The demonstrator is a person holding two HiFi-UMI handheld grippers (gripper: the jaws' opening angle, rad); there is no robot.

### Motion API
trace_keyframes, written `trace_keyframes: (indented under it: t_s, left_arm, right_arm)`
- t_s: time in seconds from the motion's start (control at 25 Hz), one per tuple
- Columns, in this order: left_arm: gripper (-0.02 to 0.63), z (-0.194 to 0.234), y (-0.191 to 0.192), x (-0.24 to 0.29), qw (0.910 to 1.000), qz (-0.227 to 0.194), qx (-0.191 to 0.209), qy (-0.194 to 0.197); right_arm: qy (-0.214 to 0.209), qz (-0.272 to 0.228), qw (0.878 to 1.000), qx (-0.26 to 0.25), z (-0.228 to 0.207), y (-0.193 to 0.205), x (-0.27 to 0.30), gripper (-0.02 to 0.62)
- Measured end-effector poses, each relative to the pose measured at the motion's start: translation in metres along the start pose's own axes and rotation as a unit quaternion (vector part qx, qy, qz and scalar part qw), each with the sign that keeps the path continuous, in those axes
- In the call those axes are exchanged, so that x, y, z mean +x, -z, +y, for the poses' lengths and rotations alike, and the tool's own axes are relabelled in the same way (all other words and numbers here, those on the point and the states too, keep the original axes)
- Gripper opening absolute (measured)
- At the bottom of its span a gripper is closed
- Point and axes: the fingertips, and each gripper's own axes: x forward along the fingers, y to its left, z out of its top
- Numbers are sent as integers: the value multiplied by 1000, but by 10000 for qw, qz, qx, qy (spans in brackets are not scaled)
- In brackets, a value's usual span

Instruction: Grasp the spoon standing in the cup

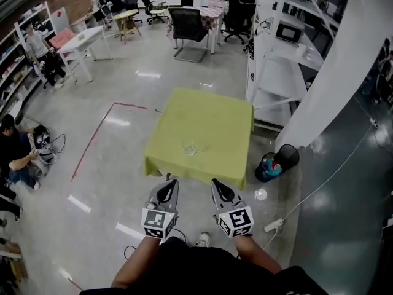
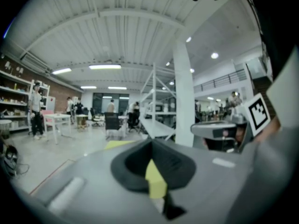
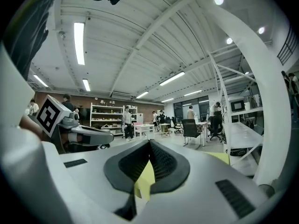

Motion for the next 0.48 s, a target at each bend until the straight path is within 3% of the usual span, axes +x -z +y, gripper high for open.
trace_keyframes:
  t_s: [0.48]
  left_arm:
    - [6, 35, 7, 53, 9998, 87, -184, 3]
  right_arm:
    - [-6, 141, 9999, 40, -29, 6, 53, 6]
